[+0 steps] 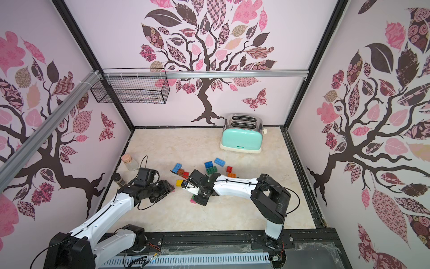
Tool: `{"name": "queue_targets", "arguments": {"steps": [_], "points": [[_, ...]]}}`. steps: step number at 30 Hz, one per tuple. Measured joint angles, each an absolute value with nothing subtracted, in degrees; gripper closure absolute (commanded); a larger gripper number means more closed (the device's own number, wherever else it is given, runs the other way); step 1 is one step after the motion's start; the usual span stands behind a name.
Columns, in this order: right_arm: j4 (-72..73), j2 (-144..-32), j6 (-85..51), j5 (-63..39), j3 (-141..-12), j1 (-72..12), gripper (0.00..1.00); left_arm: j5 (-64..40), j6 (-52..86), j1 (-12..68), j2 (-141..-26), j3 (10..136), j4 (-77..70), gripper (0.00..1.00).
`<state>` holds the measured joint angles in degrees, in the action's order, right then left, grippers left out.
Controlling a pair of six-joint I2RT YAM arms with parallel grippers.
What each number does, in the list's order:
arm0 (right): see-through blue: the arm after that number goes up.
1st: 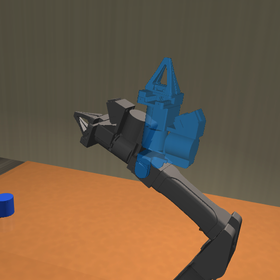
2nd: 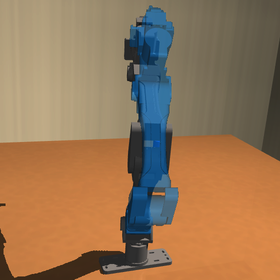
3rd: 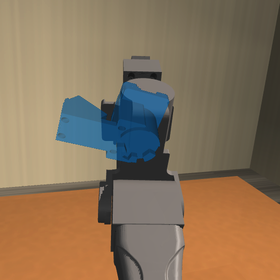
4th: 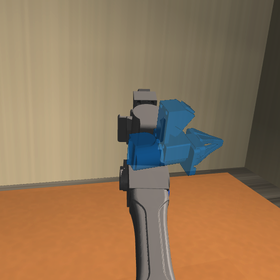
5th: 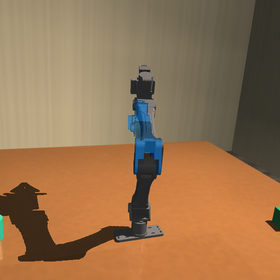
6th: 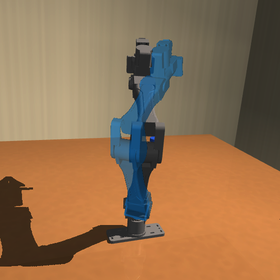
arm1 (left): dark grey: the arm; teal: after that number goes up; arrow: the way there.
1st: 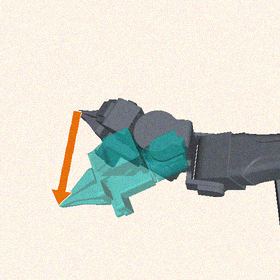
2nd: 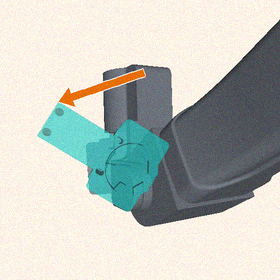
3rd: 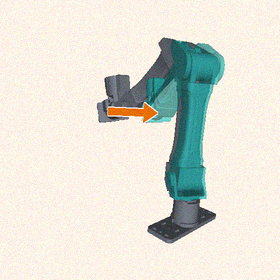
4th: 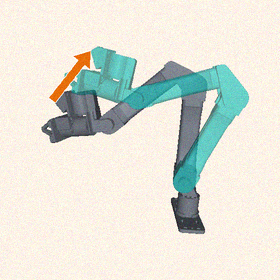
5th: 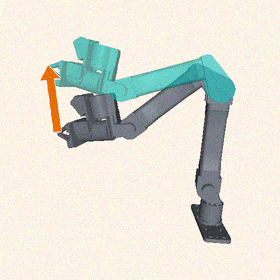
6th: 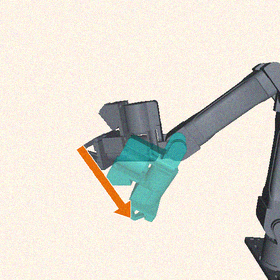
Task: Assemble a heart with lego
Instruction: Assemble the lego brick with the lego brick.
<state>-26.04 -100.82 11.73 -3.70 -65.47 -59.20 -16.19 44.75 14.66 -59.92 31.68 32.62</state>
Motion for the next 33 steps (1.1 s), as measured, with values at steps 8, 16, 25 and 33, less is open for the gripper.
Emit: {"name": "queue_targets", "arguments": {"steps": [8,16,25,33], "points": [[-22.85,-99.13,5.58,-1.43,-65.17,-59.99,0.67,-16.08,45.17,14.48,-59.11,30.39,32.56,0.41],[-20.03,-99.15,3.88,0.08,-62.67,-62.61,0.67,-16.51,46.13,11.35,-57.06,29.08,32.29,0.41],[-19.18,-100.71,3.95,3.03,-62.57,-64.47,0.67,-17.41,46.76,9.85,-56.75,28.95,32.16,0.41],[-19.25,-102.54,4.05,7.18,-63.94,-65.67,0.67,-20.14,48.1,4.4,-53.76,27.18,31.66,0.41]]}}
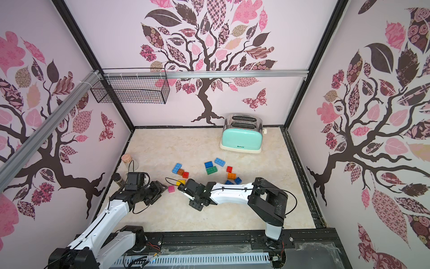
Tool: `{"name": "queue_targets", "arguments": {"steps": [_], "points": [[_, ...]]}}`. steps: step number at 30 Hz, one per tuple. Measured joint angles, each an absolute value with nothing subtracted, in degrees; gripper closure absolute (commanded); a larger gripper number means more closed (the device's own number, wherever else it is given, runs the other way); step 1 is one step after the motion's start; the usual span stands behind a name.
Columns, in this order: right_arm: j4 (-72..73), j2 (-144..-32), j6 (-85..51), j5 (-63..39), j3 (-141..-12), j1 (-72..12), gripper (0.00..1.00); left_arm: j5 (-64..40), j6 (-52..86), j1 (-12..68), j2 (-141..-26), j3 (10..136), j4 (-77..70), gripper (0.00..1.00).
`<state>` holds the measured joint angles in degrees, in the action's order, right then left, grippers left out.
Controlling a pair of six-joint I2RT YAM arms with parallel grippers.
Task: Assemble a heart with lego
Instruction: Assemble the lego brick with the lego brick.
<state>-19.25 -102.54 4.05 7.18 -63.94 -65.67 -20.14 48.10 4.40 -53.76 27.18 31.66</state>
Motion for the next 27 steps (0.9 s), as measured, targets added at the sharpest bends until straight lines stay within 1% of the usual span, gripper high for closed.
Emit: {"name": "queue_targets", "arguments": {"steps": [8,27], "points": [[-20.32,-104.4,4.56,8.95,-66.5,-66.85,0.68,-21.43,48.21,4.4,-53.78,27.09,31.05,0.41],[-21.69,-105.43,6.44,11.68,-67.22,-67.42,0.68,-21.76,48.21,4.4,-53.76,26.87,30.5,0.41]]}}
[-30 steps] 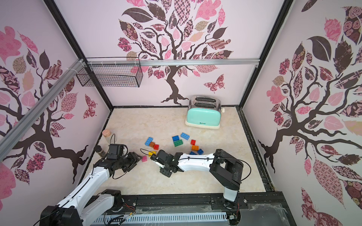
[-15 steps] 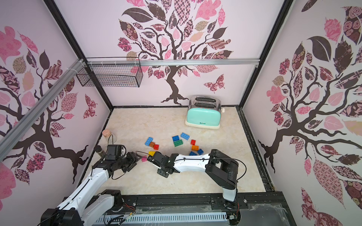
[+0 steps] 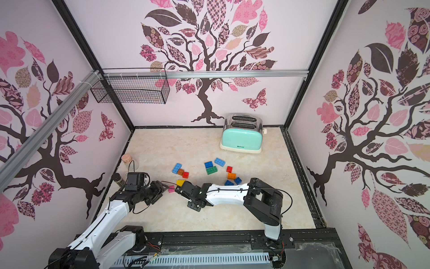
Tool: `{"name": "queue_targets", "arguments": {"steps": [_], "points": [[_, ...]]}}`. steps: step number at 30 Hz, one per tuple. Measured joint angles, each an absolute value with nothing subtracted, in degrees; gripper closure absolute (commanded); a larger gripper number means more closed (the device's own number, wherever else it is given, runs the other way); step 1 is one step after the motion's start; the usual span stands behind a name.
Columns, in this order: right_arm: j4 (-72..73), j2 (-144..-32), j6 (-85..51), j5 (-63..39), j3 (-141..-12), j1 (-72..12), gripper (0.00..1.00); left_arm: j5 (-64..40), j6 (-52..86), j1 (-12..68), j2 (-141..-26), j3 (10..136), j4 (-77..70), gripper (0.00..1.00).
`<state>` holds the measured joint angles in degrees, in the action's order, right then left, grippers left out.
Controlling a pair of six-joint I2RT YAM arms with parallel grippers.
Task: Assemble a heart with lego
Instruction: Assemble the lego brick with the lego brick.
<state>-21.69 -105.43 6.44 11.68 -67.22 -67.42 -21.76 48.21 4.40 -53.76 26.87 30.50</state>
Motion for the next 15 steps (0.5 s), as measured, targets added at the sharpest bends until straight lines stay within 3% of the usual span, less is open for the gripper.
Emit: {"name": "queue_targets", "arguments": {"steps": [15], "points": [[-21.8,-107.31,10.72,7.11,-69.41,-67.59,0.69,-21.74,48.21,4.4,-53.76,26.87,30.52,0.42]]}}
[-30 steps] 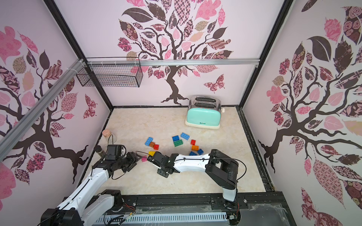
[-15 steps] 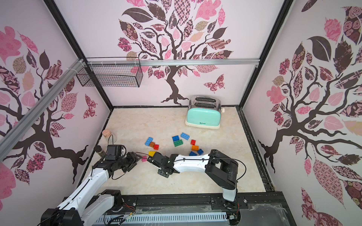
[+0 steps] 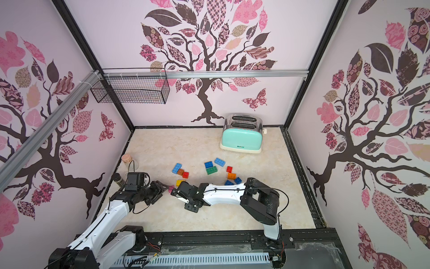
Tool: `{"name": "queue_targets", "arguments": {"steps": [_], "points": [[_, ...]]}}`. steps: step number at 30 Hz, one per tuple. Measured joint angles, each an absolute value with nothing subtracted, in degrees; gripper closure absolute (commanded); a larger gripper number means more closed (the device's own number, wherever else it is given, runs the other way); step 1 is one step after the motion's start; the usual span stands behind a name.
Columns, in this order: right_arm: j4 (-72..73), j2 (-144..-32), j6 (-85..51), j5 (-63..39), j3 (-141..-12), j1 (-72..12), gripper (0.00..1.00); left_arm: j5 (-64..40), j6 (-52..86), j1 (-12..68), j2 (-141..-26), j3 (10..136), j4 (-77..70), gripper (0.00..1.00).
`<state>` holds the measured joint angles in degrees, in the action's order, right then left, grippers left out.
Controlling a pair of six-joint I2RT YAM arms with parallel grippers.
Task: Assemble a heart with lego
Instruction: Assemble the lego brick with the lego brick.
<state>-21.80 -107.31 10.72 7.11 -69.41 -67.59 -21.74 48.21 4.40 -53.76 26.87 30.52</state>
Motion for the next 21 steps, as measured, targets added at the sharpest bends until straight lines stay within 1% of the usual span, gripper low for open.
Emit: {"name": "queue_targets", "arguments": {"steps": [7,13,21], "points": [[-22.11,-106.41,10.94,7.07,-68.75,-67.7,0.69,-21.71,48.21,4.4,-53.76,26.87,30.52,0.41],[-22.59,-103.57,10.87,6.2,-68.47,-67.7,0.69,-21.71,48.21,4.4,-53.56,26.87,30.52,0.41],[-23.05,-102.87,10.7,7.94,-68.47,-67.35,0.69,-21.71,48.21,4.4,-53.49,26.87,30.52,0.41]]}}
